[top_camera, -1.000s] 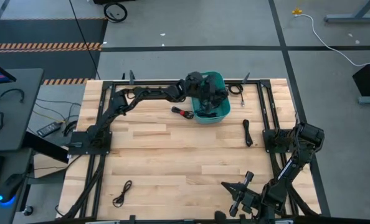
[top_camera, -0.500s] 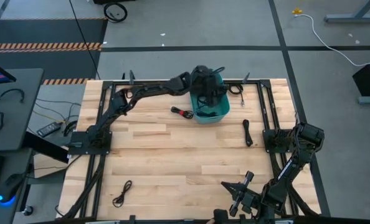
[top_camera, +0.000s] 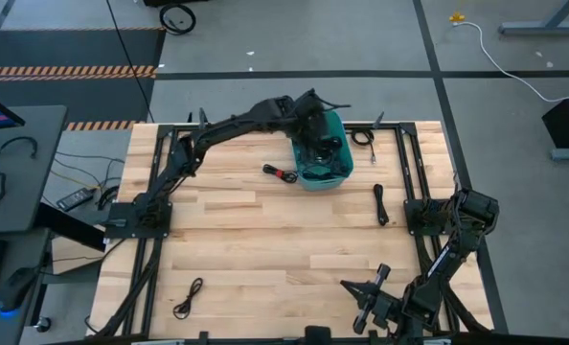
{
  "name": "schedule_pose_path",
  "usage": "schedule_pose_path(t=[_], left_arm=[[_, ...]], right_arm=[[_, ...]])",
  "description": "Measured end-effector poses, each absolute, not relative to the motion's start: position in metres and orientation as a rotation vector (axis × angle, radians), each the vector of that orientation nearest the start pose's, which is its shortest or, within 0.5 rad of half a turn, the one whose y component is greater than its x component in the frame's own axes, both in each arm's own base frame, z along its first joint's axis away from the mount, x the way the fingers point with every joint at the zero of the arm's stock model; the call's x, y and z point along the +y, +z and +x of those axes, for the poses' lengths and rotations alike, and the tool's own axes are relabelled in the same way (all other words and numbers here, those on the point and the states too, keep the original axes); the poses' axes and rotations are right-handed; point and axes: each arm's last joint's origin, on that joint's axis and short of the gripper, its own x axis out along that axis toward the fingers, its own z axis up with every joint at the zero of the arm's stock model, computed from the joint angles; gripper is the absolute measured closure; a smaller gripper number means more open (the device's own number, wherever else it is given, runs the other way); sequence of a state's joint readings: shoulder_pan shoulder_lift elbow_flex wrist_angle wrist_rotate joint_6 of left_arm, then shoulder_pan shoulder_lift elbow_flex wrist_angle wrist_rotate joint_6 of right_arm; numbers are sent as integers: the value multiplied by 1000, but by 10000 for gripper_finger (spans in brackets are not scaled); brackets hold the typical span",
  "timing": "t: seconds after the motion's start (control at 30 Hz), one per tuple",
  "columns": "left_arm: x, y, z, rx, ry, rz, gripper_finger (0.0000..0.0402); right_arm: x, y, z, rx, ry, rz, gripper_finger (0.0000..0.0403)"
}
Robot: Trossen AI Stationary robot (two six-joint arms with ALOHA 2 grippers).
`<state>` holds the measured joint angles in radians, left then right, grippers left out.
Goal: Pick and place USB-C Cables
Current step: Put the black charger cable into the green bin
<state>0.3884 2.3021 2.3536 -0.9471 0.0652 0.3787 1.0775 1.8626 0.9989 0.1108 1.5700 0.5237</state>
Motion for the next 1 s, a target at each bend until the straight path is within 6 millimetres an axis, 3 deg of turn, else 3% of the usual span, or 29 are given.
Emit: schedule_pose_path(t=[0.27, 0.43, 0.73, 0.83, 1.0], left_arm=[[162, 341, 412, 1001, 96, 86, 275], [121, 335, 392, 979, 11, 67, 312], [26, 266, 337, 695, -54, 0, 370], [-3, 241, 314, 642, -73, -36, 380], [-38, 205, 289, 566, -91, -78, 385]], right_arm=[[290, 157, 191, 10, -498, -34, 397], [279, 142, 190, 52, -450, 95, 397], [255, 122, 203, 183, -423, 183, 396], [248, 121, 215, 301, -375, 117, 387], [242, 146, 239, 555, -111, 75, 372]])
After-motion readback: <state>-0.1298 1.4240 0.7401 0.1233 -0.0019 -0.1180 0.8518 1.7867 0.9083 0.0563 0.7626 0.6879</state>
